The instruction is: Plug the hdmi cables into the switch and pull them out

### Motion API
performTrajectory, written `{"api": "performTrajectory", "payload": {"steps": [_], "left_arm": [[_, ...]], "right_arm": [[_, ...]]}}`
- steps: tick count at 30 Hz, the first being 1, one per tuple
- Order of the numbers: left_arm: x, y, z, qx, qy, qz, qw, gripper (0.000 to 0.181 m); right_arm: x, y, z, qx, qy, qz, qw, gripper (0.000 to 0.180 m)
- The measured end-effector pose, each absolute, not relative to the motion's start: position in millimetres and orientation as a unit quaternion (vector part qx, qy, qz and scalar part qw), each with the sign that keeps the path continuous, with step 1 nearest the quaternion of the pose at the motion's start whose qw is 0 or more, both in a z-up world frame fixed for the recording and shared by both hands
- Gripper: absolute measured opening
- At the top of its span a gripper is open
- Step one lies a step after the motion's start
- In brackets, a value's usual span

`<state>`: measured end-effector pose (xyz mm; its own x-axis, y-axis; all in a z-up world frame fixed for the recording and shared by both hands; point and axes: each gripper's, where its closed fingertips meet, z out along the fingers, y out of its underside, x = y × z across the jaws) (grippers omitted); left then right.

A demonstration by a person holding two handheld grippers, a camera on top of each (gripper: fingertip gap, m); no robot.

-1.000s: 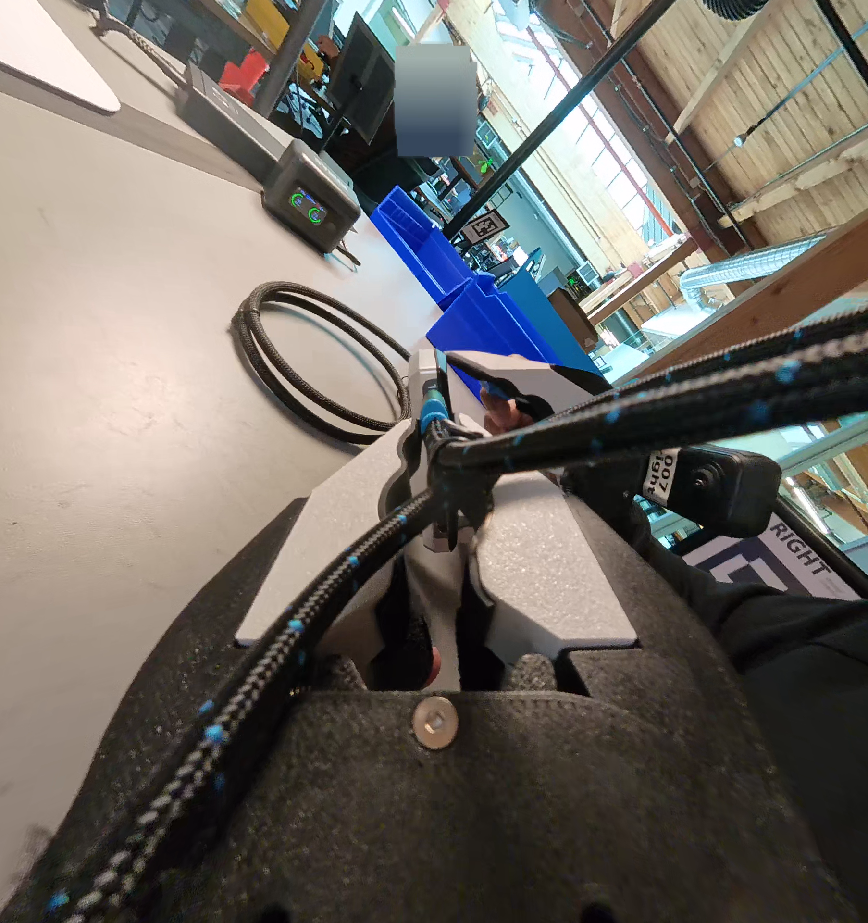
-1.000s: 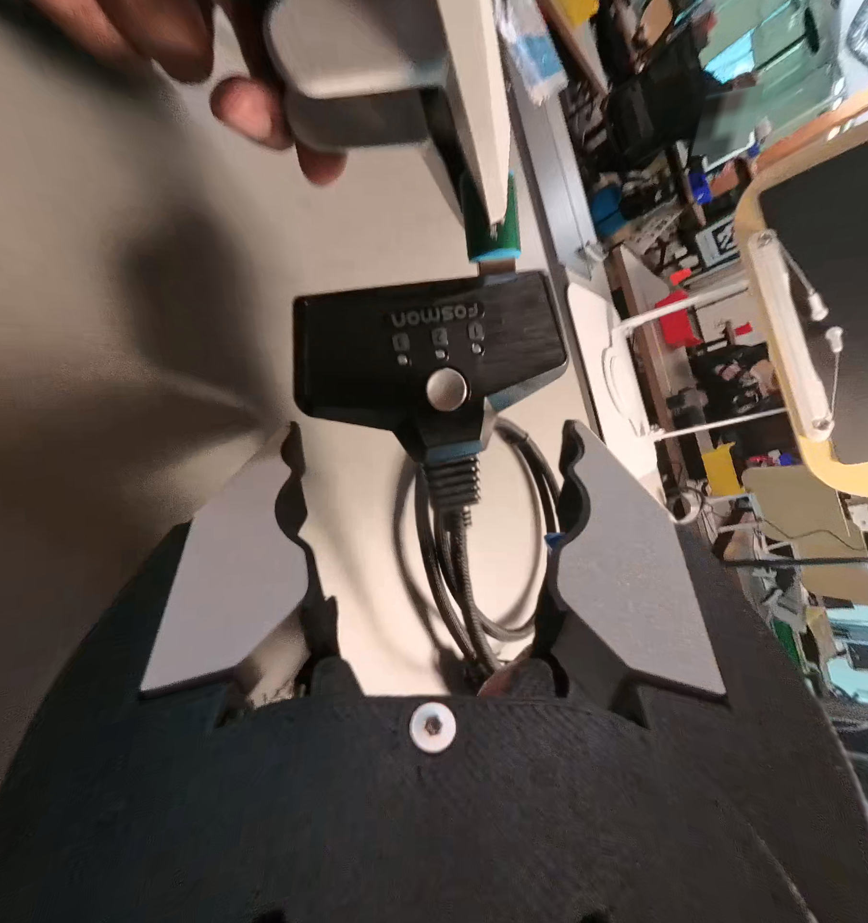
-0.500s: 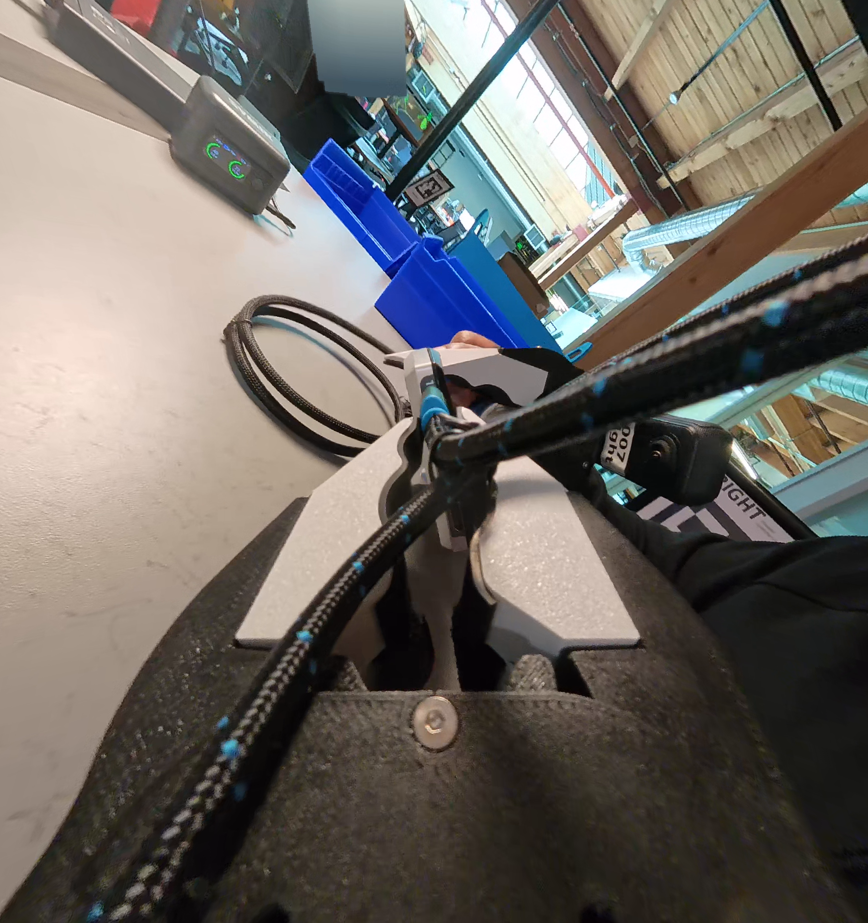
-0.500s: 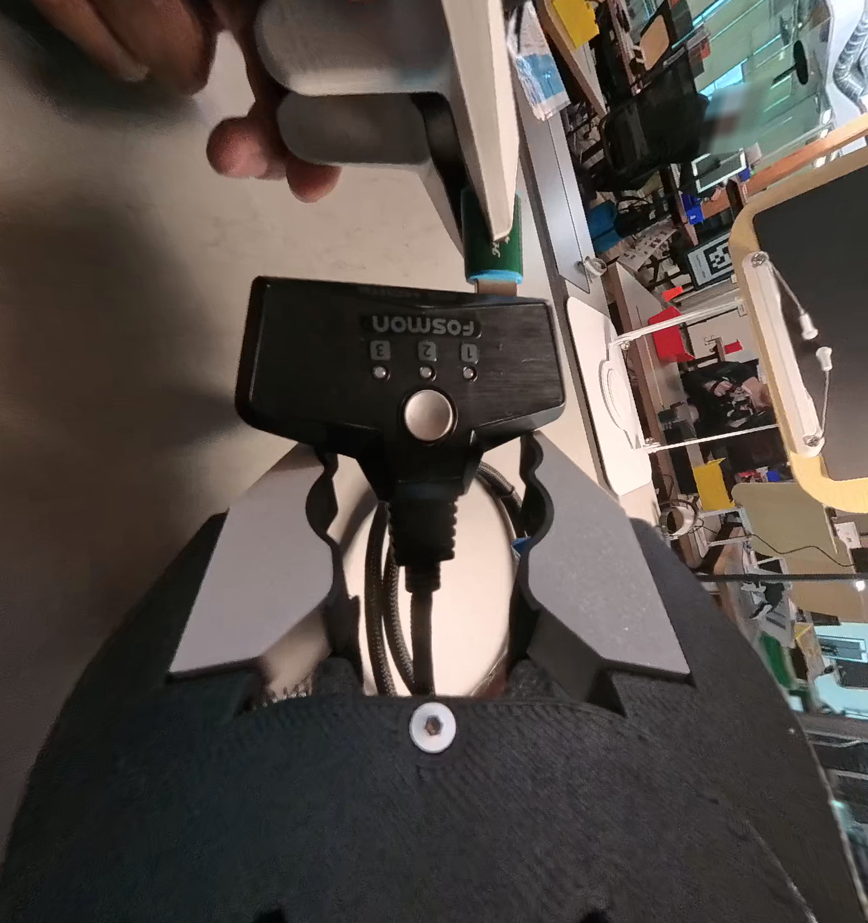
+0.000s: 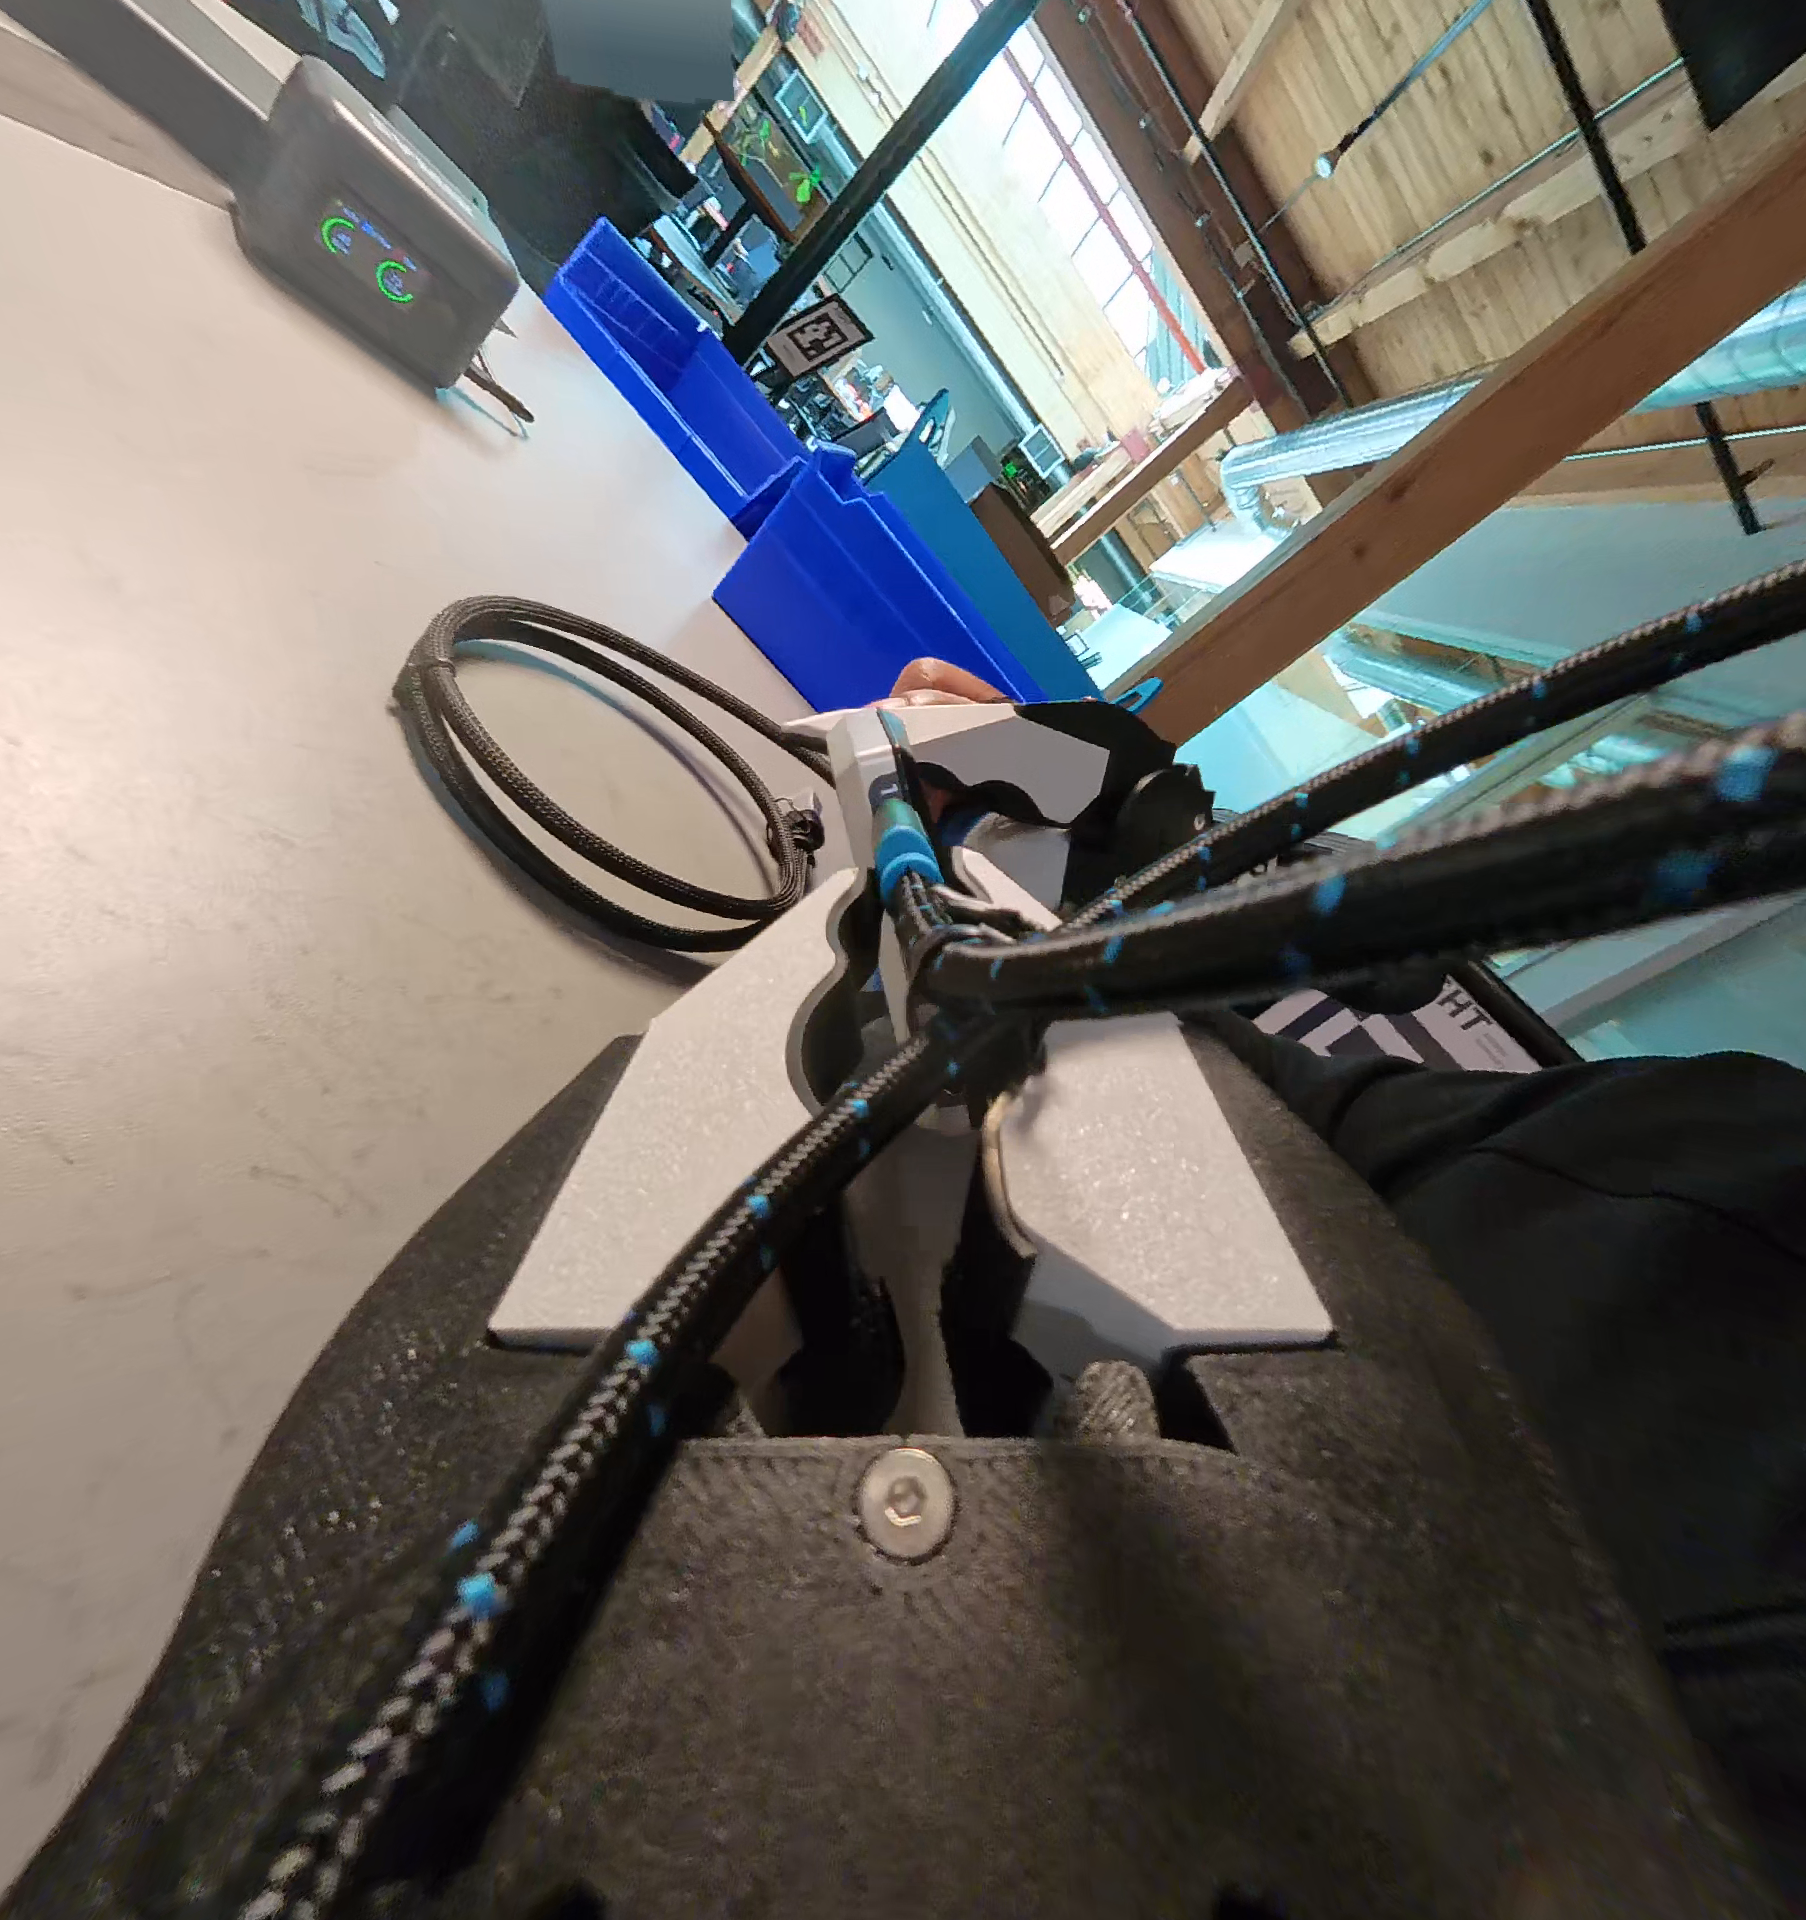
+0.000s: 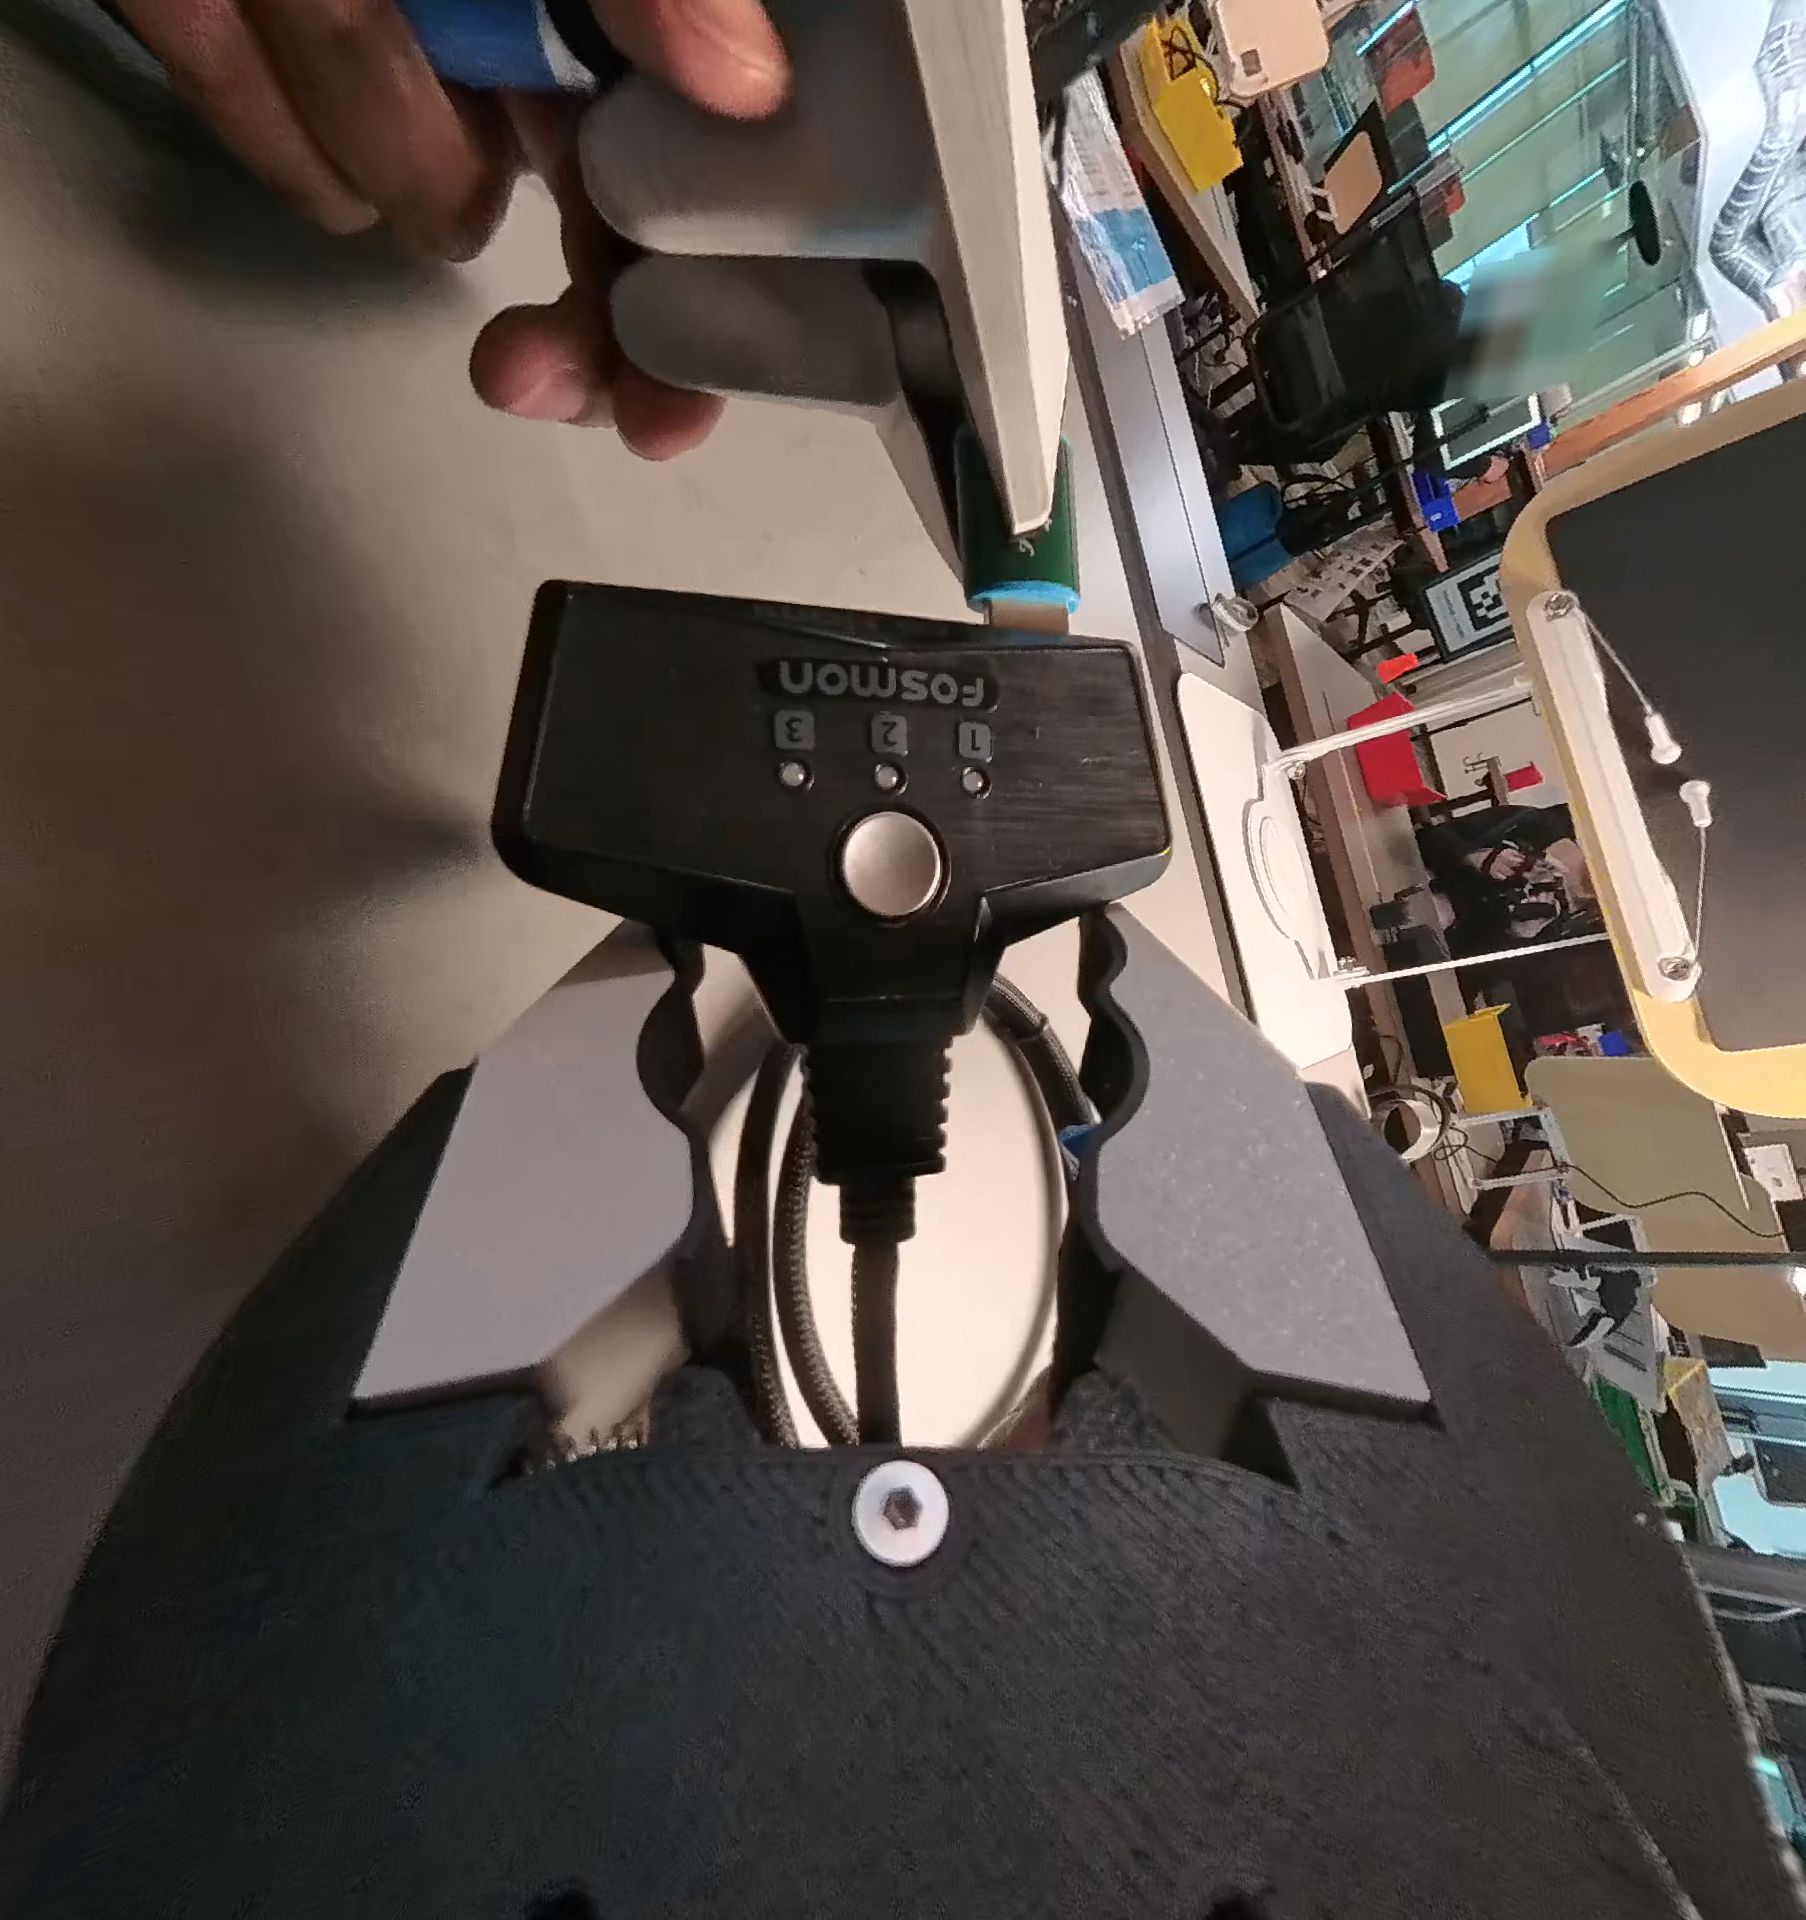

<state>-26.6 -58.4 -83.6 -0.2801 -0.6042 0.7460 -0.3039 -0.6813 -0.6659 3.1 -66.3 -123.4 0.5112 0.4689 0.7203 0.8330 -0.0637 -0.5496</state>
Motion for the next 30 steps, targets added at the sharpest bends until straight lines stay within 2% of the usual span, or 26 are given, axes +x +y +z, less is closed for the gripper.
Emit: {"api": "performTrajectory", "payload": {"steps": [13, 14, 15, 16, 17, 19, 23, 30], "left_arm": [[-33.6, -61.2, -82.8, -0.587, 0.419, -0.689, 0.07, 0.012], [-33.4, -59.4, -80.5, -0.588, 0.415, -0.69, 0.074, 0.012], [-33.0, -57.9, -78.7, -0.589, 0.41, -0.693, 0.076, 0.019], [-32.3, -55.5, -76.6, -0.589, 0.4, -0.698, 0.076, 0.03], [-31.9, -52.3, -74.2, -0.589, 0.386, -0.706, 0.074, 0.032], [-31.0, -47.4, -78.4, -0.596, 0.376, -0.706, 0.077, 0.014], [-28.1, -47.5, -85.8, -0.597, 0.374, -0.705, 0.085, 0.01], [-25.7, -52.7, -92.9, -0.592, 0.423, -0.672, 0.134, 0.007]], "right_arm": [[-0.6, -66.4, -119.2, -0.69, -0.471, -0.21, 0.507, 0.072], [0.7, -64.5, -115.9, -0.685, -0.465, -0.22, 0.517, 0.067], [2.5, -62.8, -110.9, -0.677, -0.456, -0.23, 0.529, 0.046], [4.7, -61.4, -106.6, -0.675, -0.446, -0.233, 0.539, 0.039], [6.3, -61.0, -102.8, -0.676, -0.436, -0.228, 0.548, 0.036], [5.6, -62.7, -97.7, -0.679, -0.425, -0.203, 0.562, 0.033], [7.1, -62.7, -107.9, -0.691, -0.435, -0.206, 0.539, 0.04], [13.6, -65.6, -133.5, -0.747, -0.434, -0.175, 0.473, 0.066]]}}
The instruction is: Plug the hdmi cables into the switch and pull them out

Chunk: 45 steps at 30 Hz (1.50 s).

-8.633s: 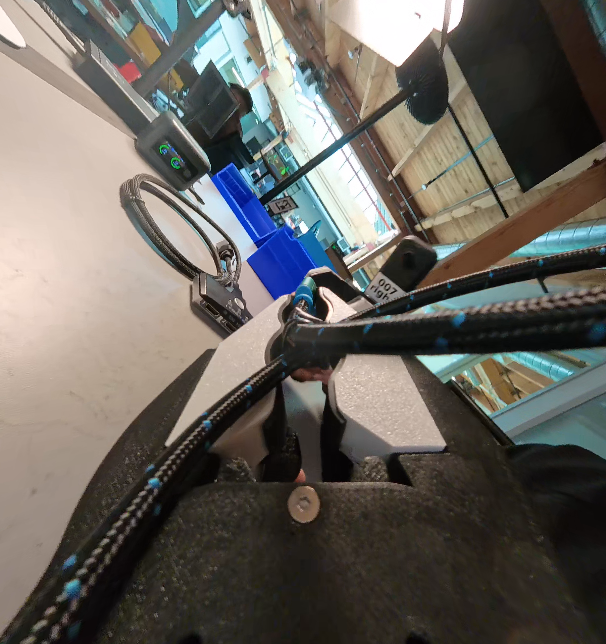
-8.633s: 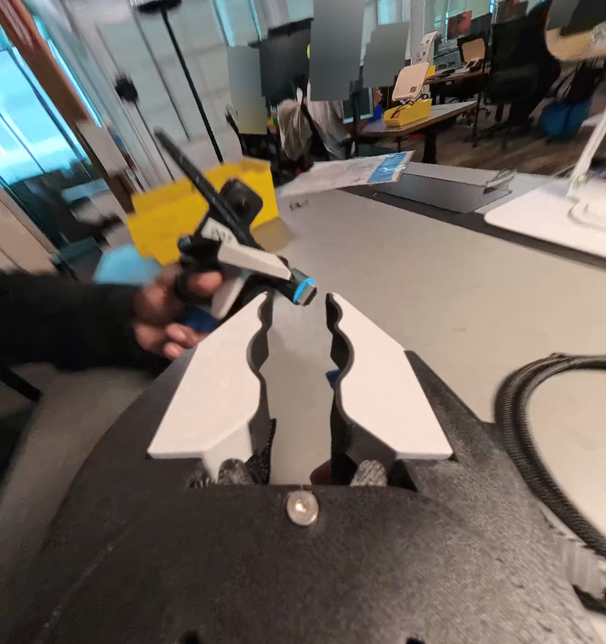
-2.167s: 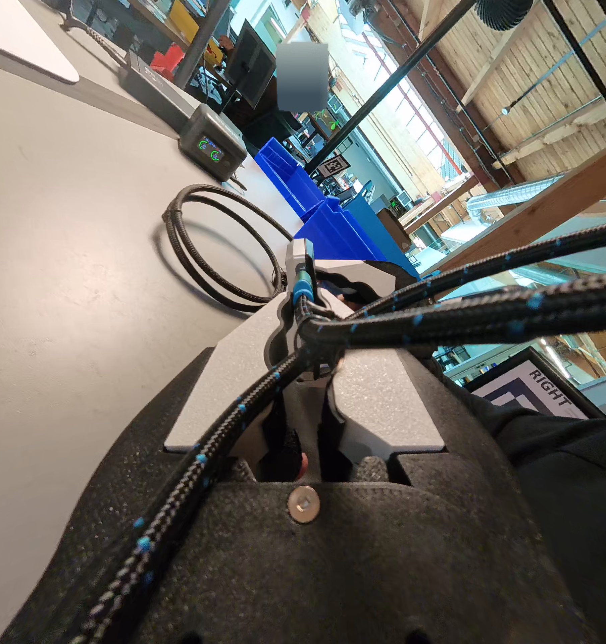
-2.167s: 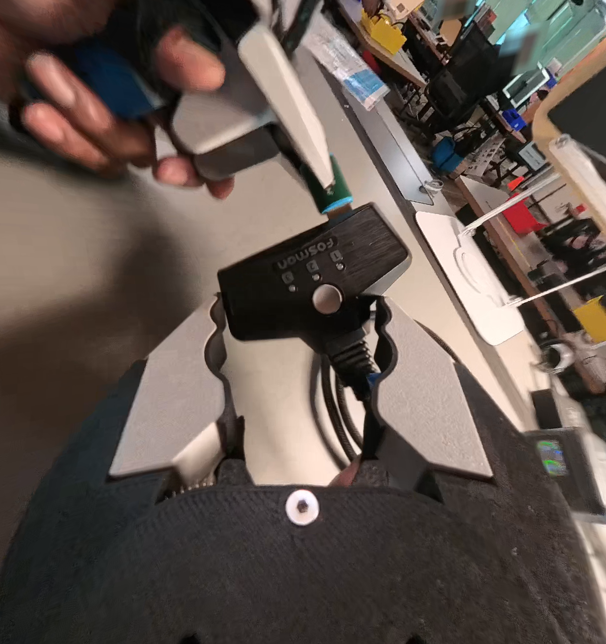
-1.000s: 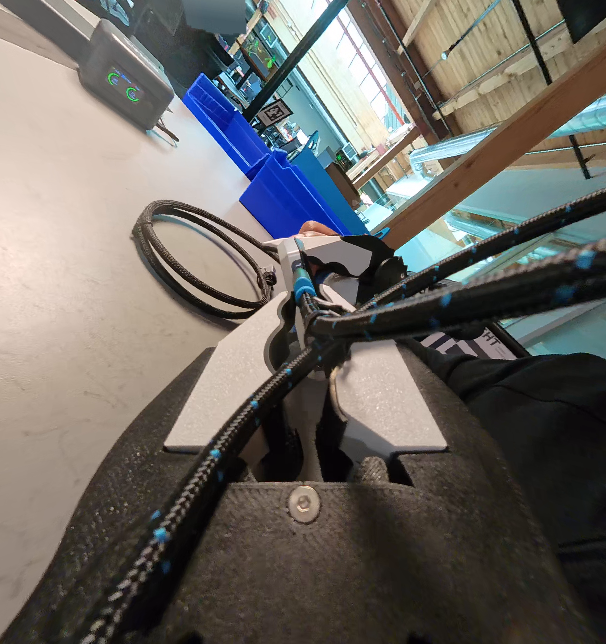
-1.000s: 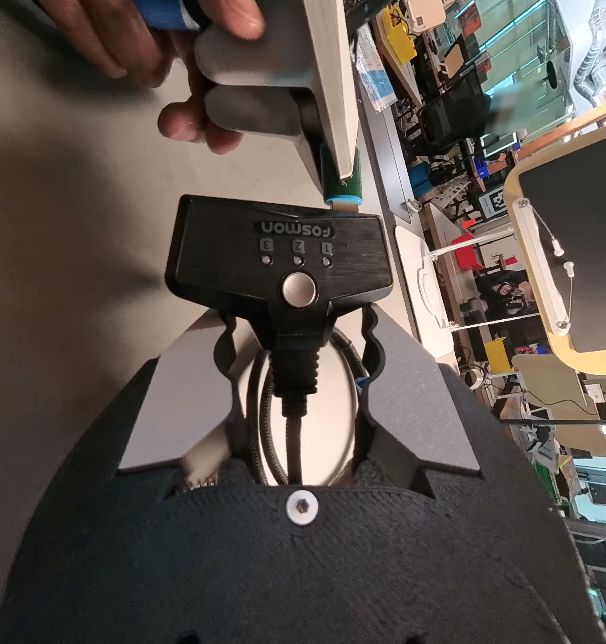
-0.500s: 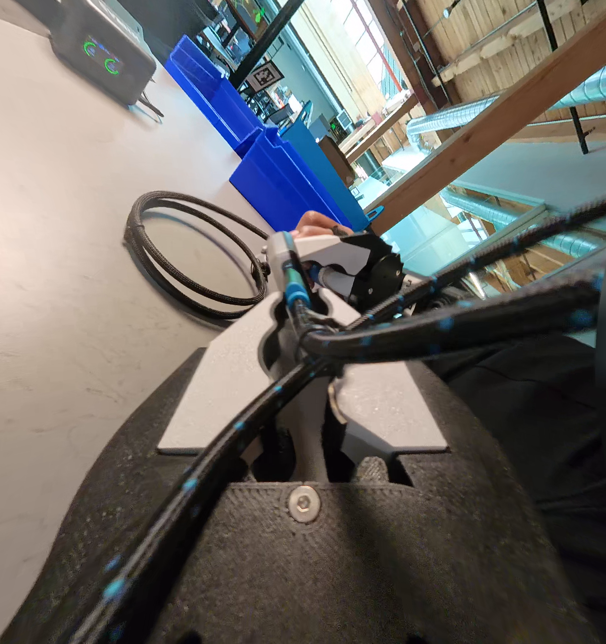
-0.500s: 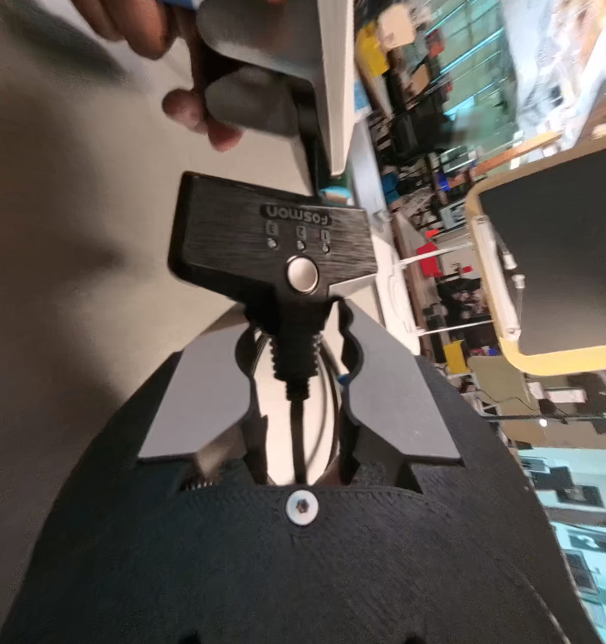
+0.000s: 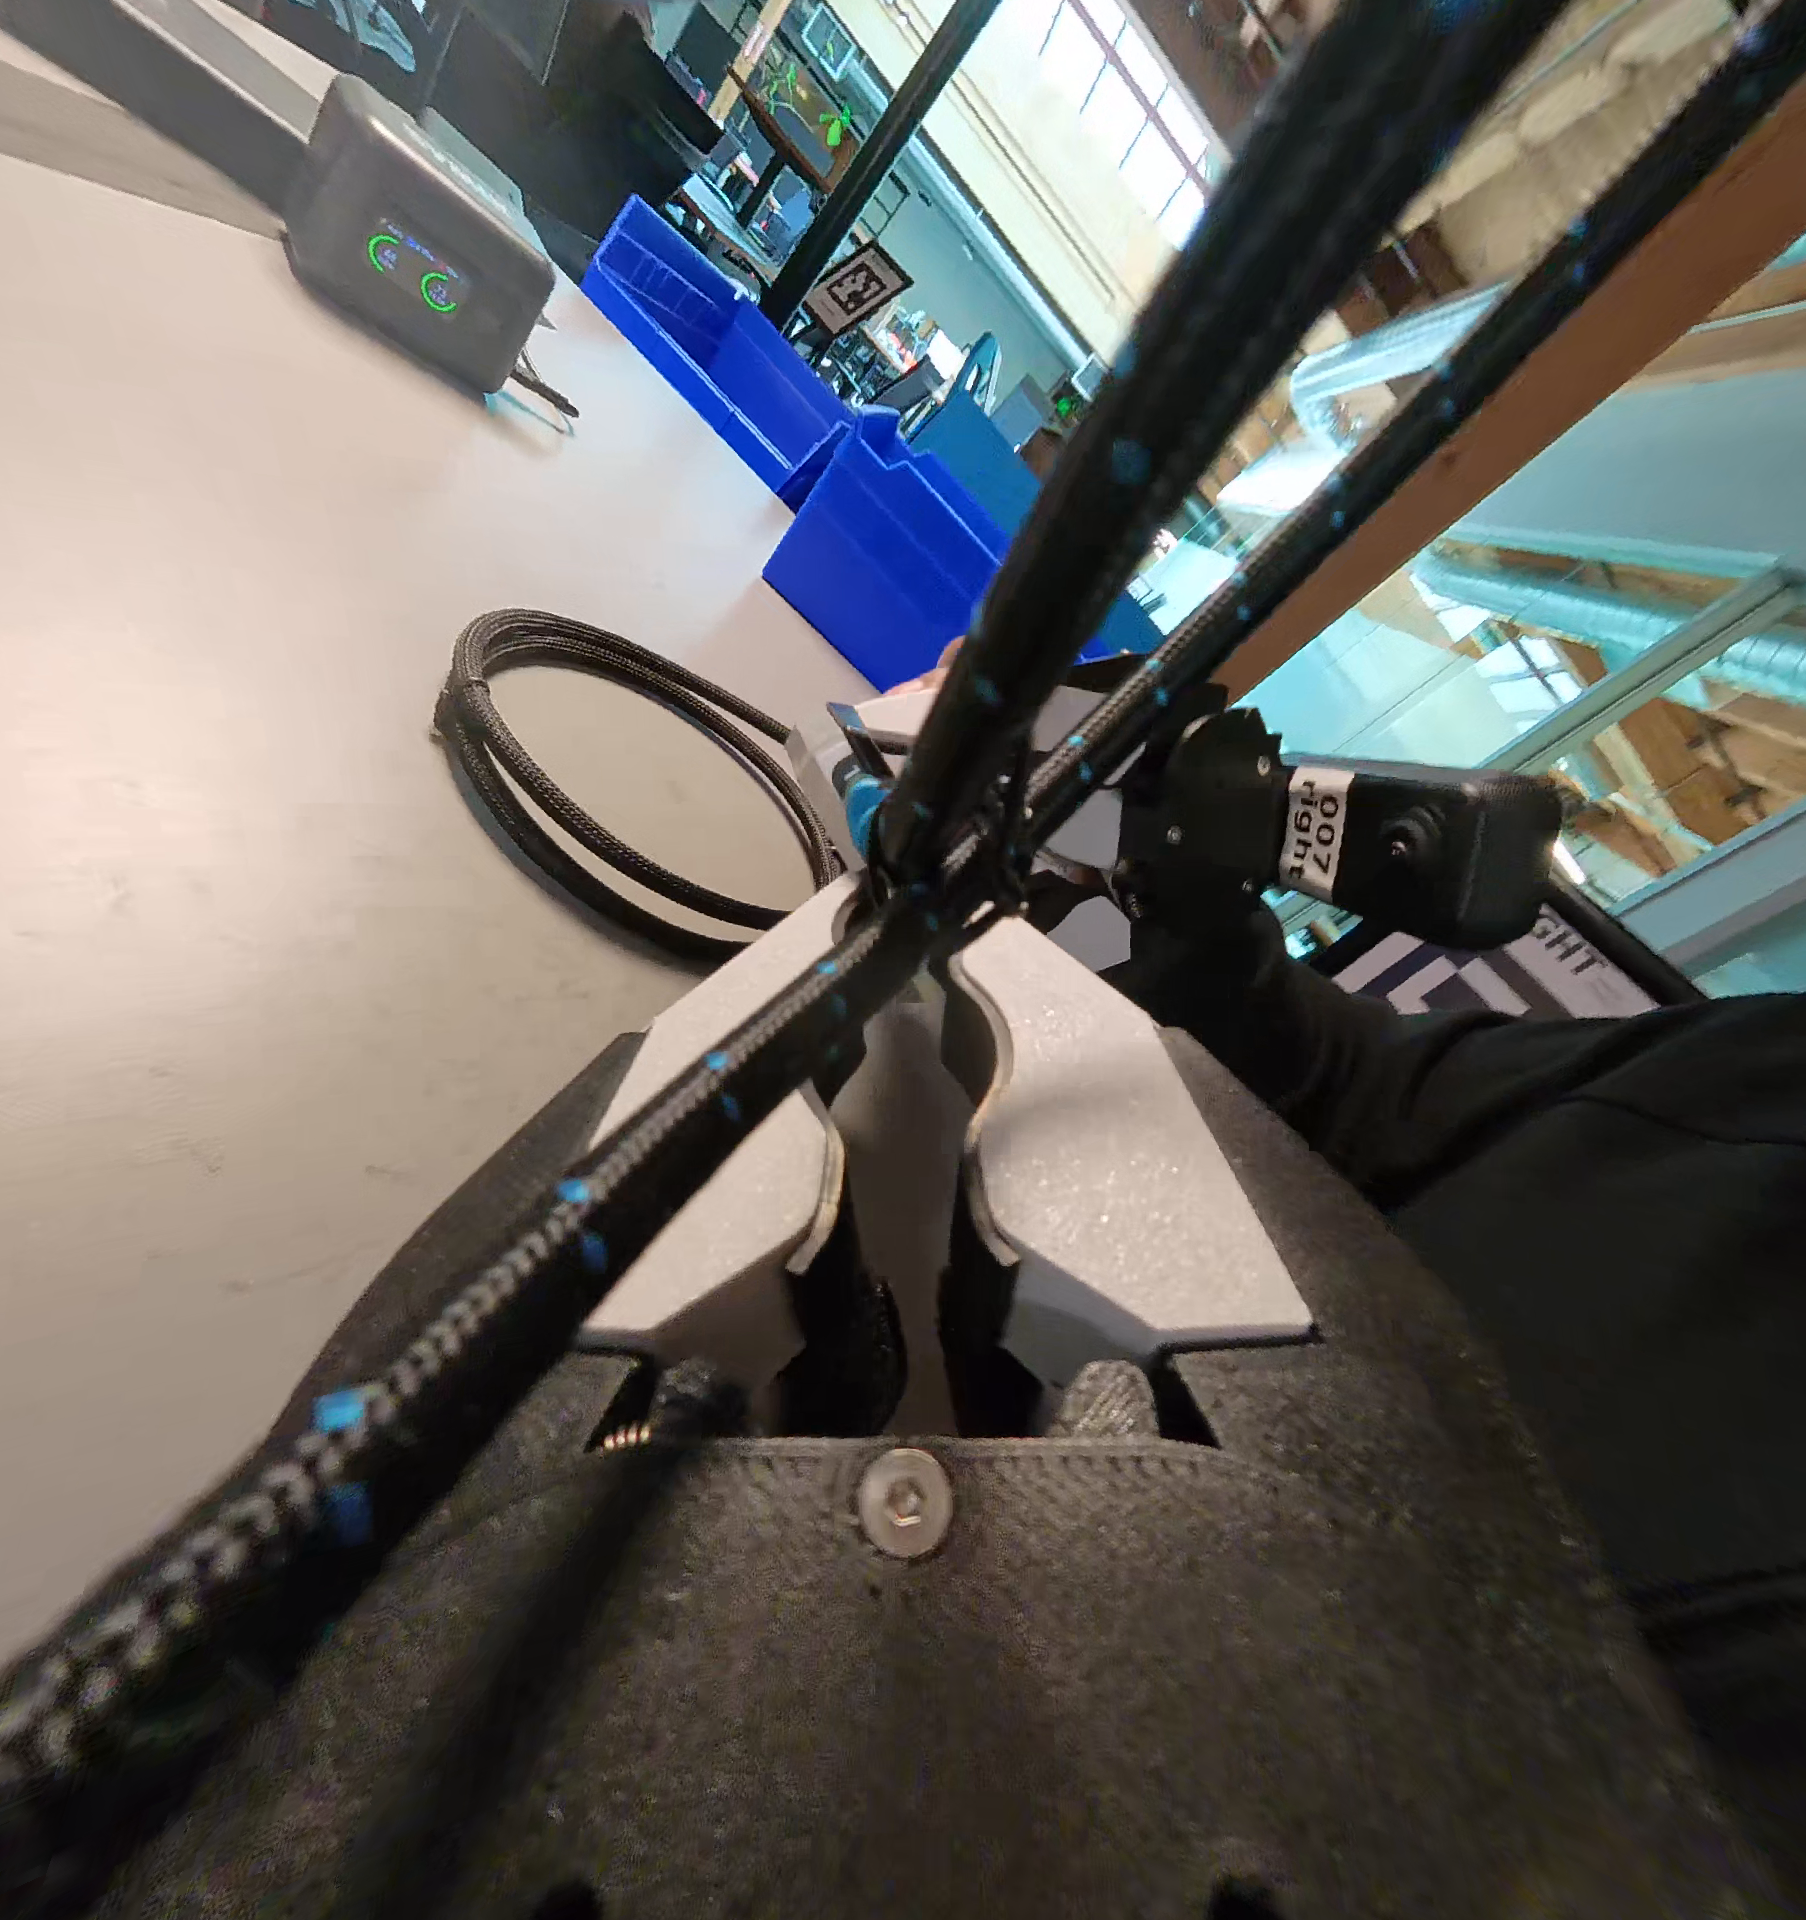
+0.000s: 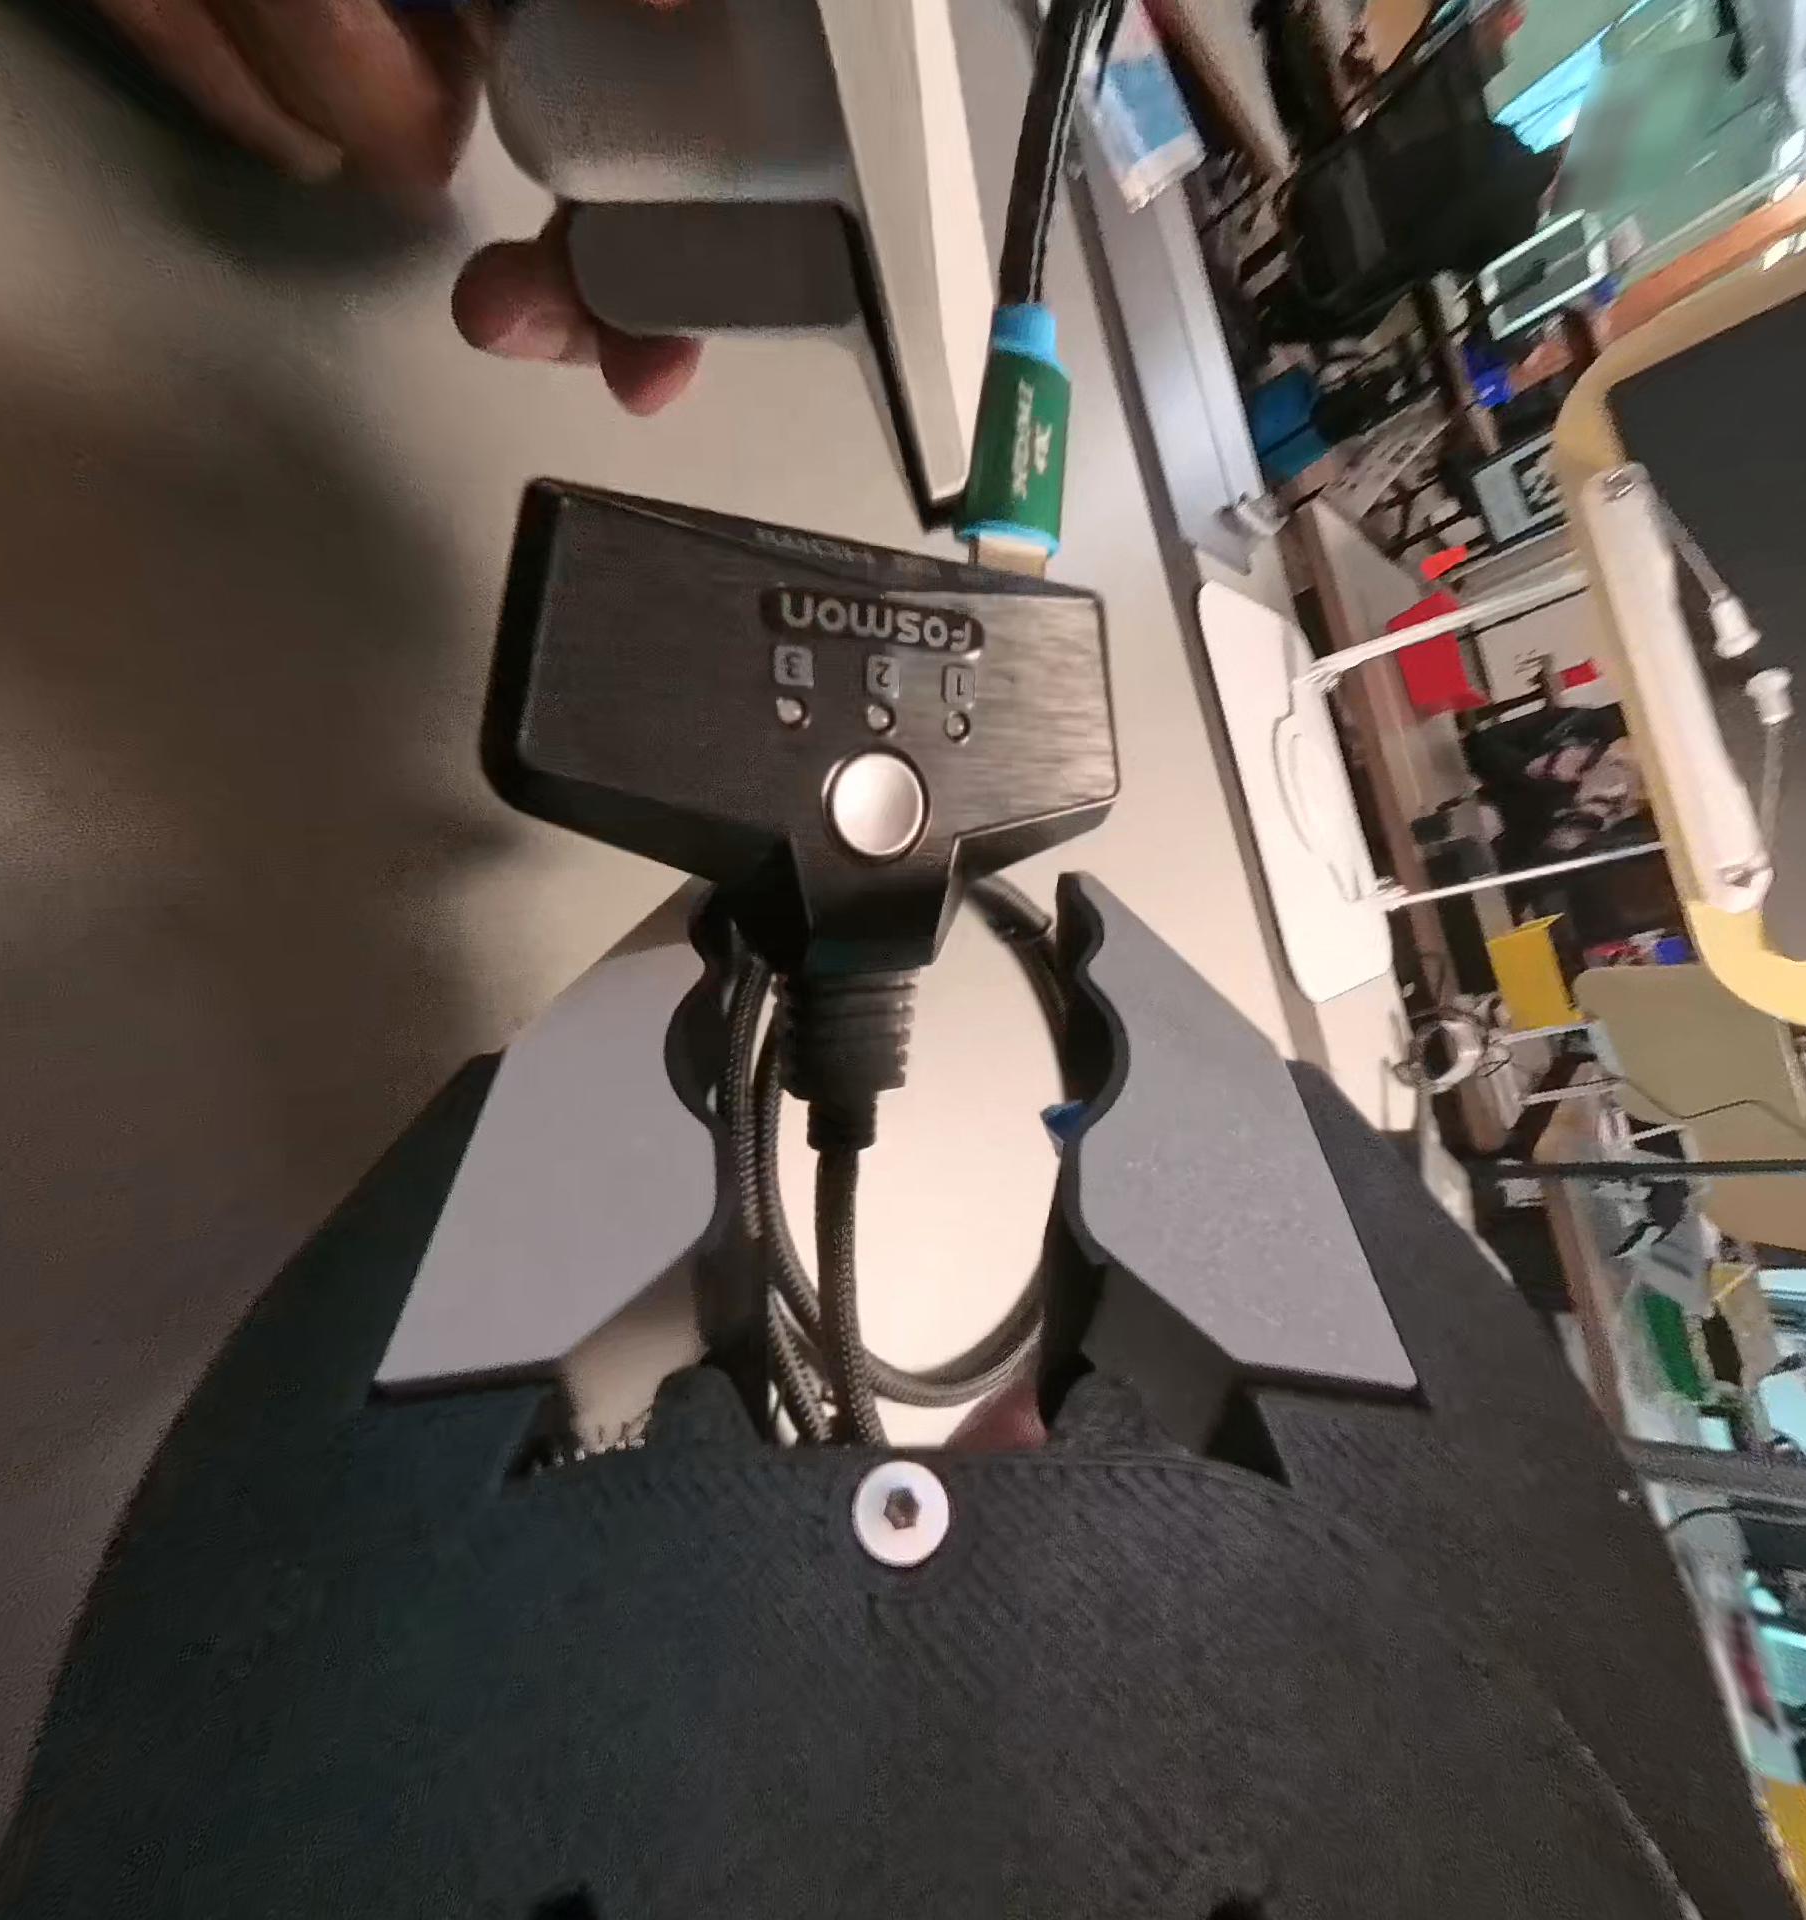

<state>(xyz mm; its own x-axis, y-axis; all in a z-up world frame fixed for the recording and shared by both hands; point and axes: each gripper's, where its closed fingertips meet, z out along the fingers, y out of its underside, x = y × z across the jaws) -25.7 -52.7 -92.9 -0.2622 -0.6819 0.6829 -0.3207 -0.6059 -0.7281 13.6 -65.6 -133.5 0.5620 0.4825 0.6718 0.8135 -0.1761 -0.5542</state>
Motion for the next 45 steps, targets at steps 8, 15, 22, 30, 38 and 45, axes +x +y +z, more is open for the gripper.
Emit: {"api": "performTrajectory", "payload": {"steps": [8, 15, 22, 30, 38, 45], "left_arm": [[-26.3, -65.8, -87.6, -0.571, 0.448, -0.675, 0.136, 0.007], [-31.3, -47.8, -69.1, -0.547, 0.436, -0.688, 0.194, 0.028], [-35.9, -51.7, -63.0, -0.477, 0.515, -0.64, 0.312, 0.027], [-42.0, -67.7, -57.9, -0.414, 0.56, -0.621, 0.359, 0.019], [-41.0, -67.2, -55.2, -0.427, 0.564, -0.6, 0.375, 0.023], [-42.5, -70.0, -54.6, -0.44, 0.548, -0.637, 0.317, 0.019]], "right_arm": [[10.8, -63.0, -144.4, -0.751, -0.437, -0.169, 0.465, 0.043], [13.5, -62.9, -134.2, -0.734, -0.439, -0.163, 0.493, 0.041], [2.7, -69.6, -130.9, -0.725, -0.45, -0.116, 0.508, 0.041], [-6.3, -75.6, -126.7, -0.715, -0.464, -0.094, 0.514, 0.04], [-8.9, -72.8, -129.0, -0.723, -0.461, -0.108, 0.503, 0.039], [-11.9, -73.5, -124.6, -0.708, -0.467, -0.107, 0.519, 0.039]]}}
